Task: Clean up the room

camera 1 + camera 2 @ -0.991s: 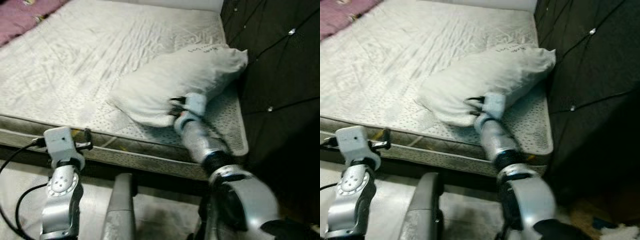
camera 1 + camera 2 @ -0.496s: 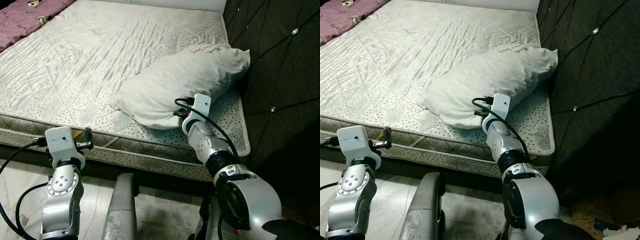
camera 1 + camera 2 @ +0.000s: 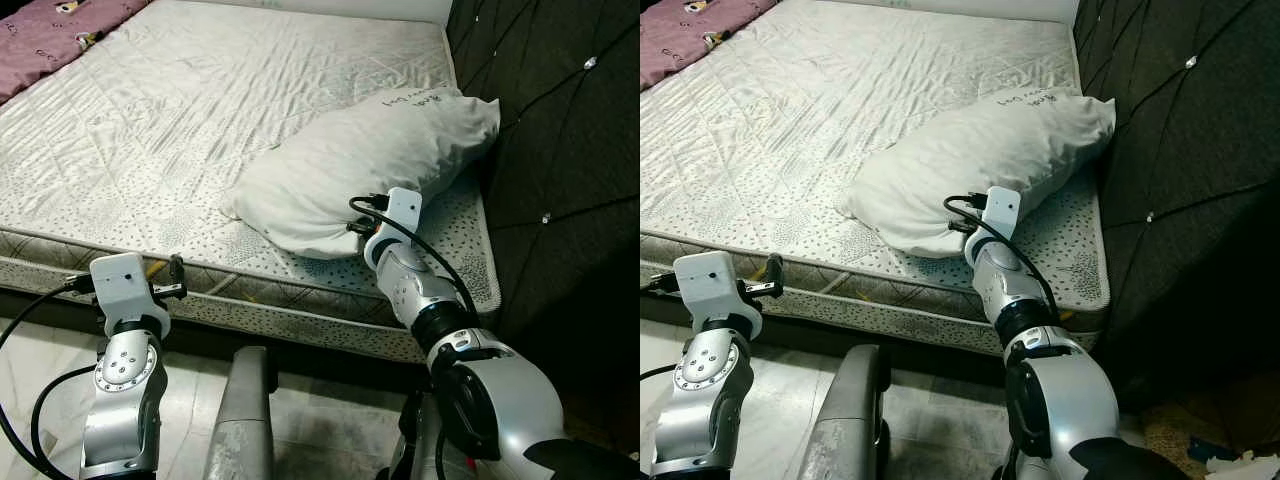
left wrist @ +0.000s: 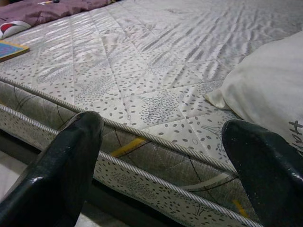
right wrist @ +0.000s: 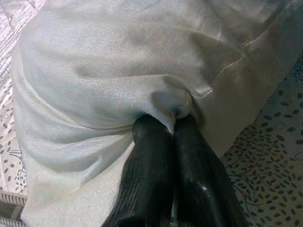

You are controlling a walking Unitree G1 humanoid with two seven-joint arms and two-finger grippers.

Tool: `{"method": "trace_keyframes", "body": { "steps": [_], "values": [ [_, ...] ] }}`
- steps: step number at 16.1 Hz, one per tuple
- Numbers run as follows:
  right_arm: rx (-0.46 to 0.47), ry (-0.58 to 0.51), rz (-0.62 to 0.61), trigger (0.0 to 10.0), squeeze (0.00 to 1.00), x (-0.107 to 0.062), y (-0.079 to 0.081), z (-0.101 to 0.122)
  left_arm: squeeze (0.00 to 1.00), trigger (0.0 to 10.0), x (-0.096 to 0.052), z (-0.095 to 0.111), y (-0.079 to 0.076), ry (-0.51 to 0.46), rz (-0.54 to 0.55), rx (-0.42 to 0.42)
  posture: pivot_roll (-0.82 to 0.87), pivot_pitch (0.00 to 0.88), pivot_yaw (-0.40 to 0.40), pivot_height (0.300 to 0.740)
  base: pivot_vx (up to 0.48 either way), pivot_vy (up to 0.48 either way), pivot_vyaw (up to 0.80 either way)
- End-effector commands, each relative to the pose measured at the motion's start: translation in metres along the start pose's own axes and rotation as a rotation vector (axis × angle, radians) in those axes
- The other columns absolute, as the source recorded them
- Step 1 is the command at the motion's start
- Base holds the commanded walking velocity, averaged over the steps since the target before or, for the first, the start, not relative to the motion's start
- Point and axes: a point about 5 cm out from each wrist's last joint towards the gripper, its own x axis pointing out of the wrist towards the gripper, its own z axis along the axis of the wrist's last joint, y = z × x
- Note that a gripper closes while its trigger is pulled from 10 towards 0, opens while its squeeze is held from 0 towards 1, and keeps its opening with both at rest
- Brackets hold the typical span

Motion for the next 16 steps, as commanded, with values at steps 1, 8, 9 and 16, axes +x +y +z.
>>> {"method": "trace_keyframes", "body": {
  "steps": [1,8,9,16],
  "values": [
    [-0.074,-0.165,-0.081,0.0,0.00,-0.004,-0.051,0.038,0.00,10.0,0.004,-0.004,-0.008,-0.006,-0.034,-0.001,0.15,0.000,0.022,0.571,0.000,0.000,0.00],
    [-0.337,-0.102,0.065,0.0,0.00,-0.008,-0.037,0.007,0.00,10.0,0.005,-0.006,-0.014,-0.019,-0.050,-0.011,0.15,0.000,0.008,0.571,0.000,0.000,0.00],
    [-0.347,-0.126,0.013,0.0,0.00,-0.008,-0.049,0.017,0.00,10.0,0.005,-0.007,-0.014,-0.018,-0.049,-0.010,0.15,0.000,0.008,0.571,0.000,0.000,0.00],
    [-0.359,-0.417,-0.465,0.0,0.00,-0.037,-0.139,0.137,0.00,10.0,0.009,-0.005,-0.015,-0.027,-0.048,-0.013,0.13,0.000,0.012,0.571,0.000,0.000,0.00]
  ]
}}
